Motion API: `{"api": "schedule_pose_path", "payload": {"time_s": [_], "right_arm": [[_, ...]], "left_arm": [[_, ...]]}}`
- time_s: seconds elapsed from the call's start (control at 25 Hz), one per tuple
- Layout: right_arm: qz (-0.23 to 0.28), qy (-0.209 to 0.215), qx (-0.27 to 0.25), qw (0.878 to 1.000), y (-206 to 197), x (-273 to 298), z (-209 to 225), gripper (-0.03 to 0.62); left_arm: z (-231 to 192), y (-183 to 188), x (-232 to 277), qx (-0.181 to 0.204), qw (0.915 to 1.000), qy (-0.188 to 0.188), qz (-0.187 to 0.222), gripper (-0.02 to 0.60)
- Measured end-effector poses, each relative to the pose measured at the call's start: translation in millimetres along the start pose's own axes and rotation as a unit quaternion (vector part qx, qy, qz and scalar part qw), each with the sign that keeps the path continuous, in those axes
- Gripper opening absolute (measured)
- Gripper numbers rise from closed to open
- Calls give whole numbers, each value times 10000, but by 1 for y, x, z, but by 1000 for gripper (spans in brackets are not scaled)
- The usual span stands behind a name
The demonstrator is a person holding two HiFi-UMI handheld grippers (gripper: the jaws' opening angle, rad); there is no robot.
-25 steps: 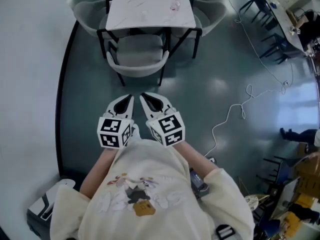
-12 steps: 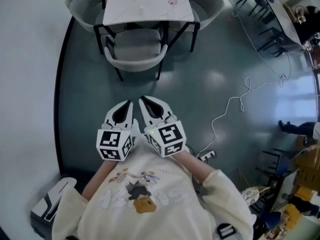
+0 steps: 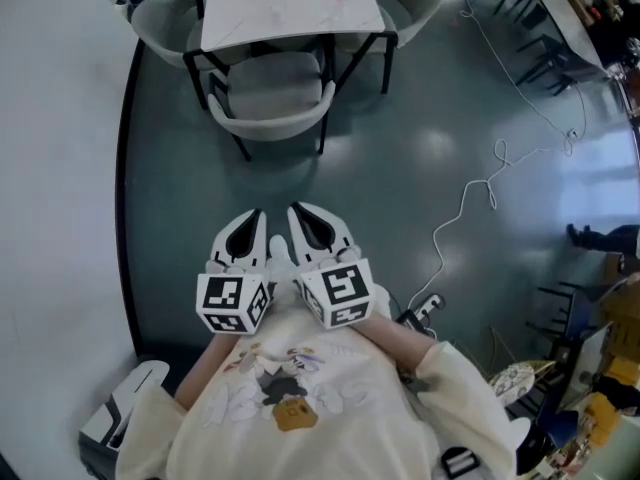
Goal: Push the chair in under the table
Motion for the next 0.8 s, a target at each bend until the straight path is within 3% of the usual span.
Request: {"api": "schedule_pose_path", "payload": {"time_s": [0.52, 0.8], "right_arm": [[-89, 204, -220, 9995, -3, 4, -4, 9], [-386, 265, 129, 9988, -25, -12, -7, 9]], "left_arm": [[-1, -7, -1, -161, 9997, 126, -129, 9], [11, -25, -10, -179, 9983, 108, -541, 9]]}}
Point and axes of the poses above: the fingertips, and each gripper's own axes: x forward along the fingers, z to its right, y out of its top, the point moved 8 cm from there along -x, backward along the fingers, and after that the axes turned 12 degrees about y, right-handed, at the moved point
